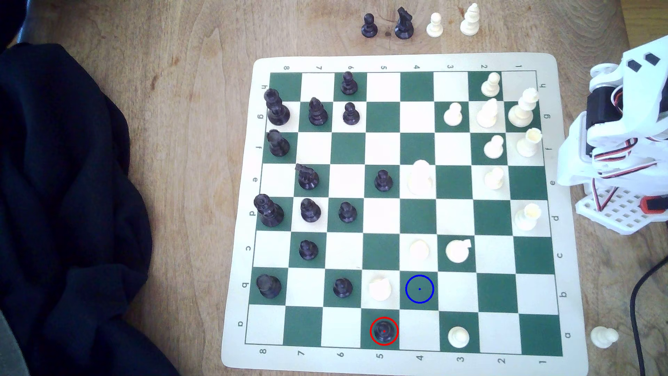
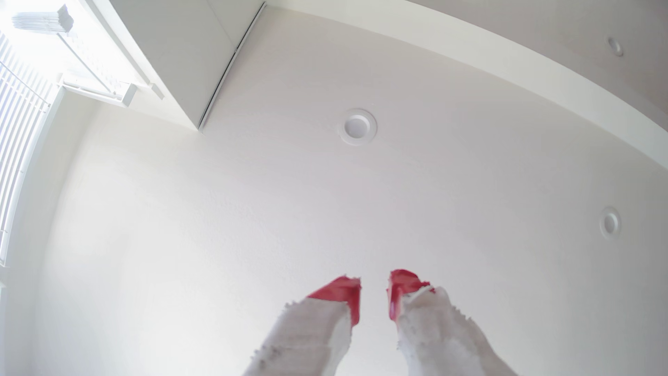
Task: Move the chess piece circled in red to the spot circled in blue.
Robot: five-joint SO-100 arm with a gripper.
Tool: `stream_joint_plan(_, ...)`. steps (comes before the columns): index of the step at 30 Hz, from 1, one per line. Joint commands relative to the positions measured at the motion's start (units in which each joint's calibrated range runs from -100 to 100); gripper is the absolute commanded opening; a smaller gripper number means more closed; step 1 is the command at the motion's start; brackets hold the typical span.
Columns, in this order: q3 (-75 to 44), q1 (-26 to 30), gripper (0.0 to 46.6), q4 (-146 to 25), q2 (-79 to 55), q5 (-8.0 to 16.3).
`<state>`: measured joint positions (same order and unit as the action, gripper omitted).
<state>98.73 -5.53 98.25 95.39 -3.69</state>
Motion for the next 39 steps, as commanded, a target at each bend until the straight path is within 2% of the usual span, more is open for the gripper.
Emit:
stream_joint_plan(1, 1.17, 0.33, 3.9, 0.36, 0.45, -0.1)
stream_joint_plan(5, 1.17, 0.41, 3.9, -10.04, 0.45, -0.1)
stream_joint_plan(7, 1.17, 0.33, 3.9, -22.08, 0.45, -0.1)
stream_joint_plan(15, 1.17, -2.02, 3.8, -51.48, 0.45, 0.29)
stream_joint_plan(17, 1.17, -2.1, 3.7, -54.51, 0.45, 0.39)
stream_joint_plan(18, 0.27, -1.86, 3.5, -59.34, 0.45, 4.4)
stream_joint_plan(19, -1.45, -1.23, 3.1, -69.01, 0.45, 20.02)
stream_joint_plan(20, -1.45, -1.31, 2.5, -70.07, 0.45, 23.93)
stream_joint_plan(21, -1.45, -1.39, 1.7, -70.89, 0.45, 24.57)
stream_joint_plan(23, -2.27, -1.63, 0.7, -74.17, 0.45, 24.47)
stream_joint_plan(27, -7.98, -1.94, 0.3, -91.61, 0.36, 24.57)
stream_joint_plan(28, -12.97, -1.16, 0.2, -102.34, 0.36, 24.57)
stream_joint_plan(31, -19.22, -0.84, 0.2, -113.89, 0.36, 24.37)
stream_joint_plan(33, -23.76, -0.3, 0.2, -122.49, -0.23, 18.8)
stream_joint_plan(36, -24.85, 1.42, 0.2, -125.27, -1.67, 10.94)
stream_joint_plan(37, -26.84, 3.15, 0.2, -128.96, -3.8, 7.03)
stream_joint_plan(38, -29.92, 4.71, 0.2, -132.97, -6.43, 4.98)
stream_joint_plan(39, -32.28, 5.8, 0.2, -135.68, -8.29, 3.96)
